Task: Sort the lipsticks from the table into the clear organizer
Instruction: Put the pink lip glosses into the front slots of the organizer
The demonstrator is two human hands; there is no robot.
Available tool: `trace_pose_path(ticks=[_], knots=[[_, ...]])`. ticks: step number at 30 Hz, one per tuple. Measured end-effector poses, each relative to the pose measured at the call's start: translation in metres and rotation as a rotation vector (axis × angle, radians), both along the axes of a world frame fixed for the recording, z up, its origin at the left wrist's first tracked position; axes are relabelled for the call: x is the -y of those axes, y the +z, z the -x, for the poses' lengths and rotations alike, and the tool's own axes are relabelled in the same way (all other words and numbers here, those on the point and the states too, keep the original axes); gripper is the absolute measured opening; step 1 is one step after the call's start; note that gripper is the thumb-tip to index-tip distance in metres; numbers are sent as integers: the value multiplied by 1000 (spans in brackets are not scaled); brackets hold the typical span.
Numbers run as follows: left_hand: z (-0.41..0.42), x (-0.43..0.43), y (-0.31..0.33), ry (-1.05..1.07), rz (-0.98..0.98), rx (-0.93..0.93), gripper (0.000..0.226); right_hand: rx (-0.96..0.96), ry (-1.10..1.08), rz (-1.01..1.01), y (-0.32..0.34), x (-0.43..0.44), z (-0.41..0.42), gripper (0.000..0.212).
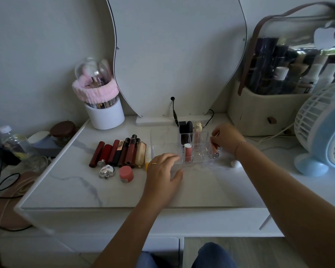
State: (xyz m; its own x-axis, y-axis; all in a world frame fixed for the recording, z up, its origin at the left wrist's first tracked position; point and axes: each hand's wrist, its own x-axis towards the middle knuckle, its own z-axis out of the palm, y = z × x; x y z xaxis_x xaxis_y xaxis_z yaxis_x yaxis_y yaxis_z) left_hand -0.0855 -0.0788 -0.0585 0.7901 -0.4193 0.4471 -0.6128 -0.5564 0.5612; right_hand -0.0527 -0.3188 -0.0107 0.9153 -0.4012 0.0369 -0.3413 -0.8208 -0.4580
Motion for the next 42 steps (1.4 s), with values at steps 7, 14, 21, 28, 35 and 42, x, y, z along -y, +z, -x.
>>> trace_pose_path(ticks=[7,14,21,28,35,42], knots=[[0,0,0,-11,14,1,31,123,-52,-95,12,4,12,16],[1,0,-1,-15,37,9,30,604,136,-254,37,-22,51,10],[2,-1,-1,-11,16,-1,31,482,186,-303,15,-48,54,22],[0,0,-1,-13,15,7,30,450,265,-189,-3,-48,53,25],[1,0,0,-11,14,3,30,489,229,-258,-2,-33,55,21],[1,0,-1,-2,14,1,30,293,83,-50,-3,0,43,26]])
